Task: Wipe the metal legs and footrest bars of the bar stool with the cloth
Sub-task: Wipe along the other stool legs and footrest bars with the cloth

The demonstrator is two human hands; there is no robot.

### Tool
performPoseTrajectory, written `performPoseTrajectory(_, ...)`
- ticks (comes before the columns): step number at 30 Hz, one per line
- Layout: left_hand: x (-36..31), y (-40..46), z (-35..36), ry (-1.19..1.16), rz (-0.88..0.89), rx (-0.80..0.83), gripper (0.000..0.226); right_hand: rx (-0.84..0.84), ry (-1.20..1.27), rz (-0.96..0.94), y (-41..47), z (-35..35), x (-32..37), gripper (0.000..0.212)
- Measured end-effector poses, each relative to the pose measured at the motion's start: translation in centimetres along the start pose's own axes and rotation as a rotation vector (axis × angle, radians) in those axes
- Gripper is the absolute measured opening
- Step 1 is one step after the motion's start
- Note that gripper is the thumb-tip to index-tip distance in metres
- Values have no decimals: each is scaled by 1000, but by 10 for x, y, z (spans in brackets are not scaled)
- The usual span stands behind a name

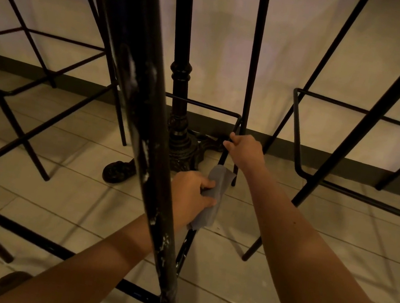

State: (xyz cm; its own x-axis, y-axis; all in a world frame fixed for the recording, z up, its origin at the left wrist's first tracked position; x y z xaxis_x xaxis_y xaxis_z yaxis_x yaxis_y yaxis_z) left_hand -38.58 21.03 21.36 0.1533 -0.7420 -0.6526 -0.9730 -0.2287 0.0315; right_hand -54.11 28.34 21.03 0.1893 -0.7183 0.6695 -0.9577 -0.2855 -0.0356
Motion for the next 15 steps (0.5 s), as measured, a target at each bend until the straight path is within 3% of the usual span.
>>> performPoseTrajectory(4,-6,8,0,16,-10,-31,56,7,-10,1,-2,0,1,39)
performPoseTrajectory(10,0,-7,5,27,51,2,40,2,0,13,-3,1,0,39)
performPoseTrajectory(15,1,-11,2,50,63,34,48,-7,2,12,-3,1,0,39)
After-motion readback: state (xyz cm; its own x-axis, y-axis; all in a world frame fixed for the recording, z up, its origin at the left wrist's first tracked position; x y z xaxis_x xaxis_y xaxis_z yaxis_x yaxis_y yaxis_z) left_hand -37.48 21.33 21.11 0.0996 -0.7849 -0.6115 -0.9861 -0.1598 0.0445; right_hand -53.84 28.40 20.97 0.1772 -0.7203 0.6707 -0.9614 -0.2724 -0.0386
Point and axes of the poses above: each hand's wrist, its own y-axis towards the middle knuckle, its own z-axis out of the palm, x = y × z, the point moved 6 cm from there along y, towards the middle knuckle, and after that the axes turned 2 degrees about y, right-handed, at the moved point
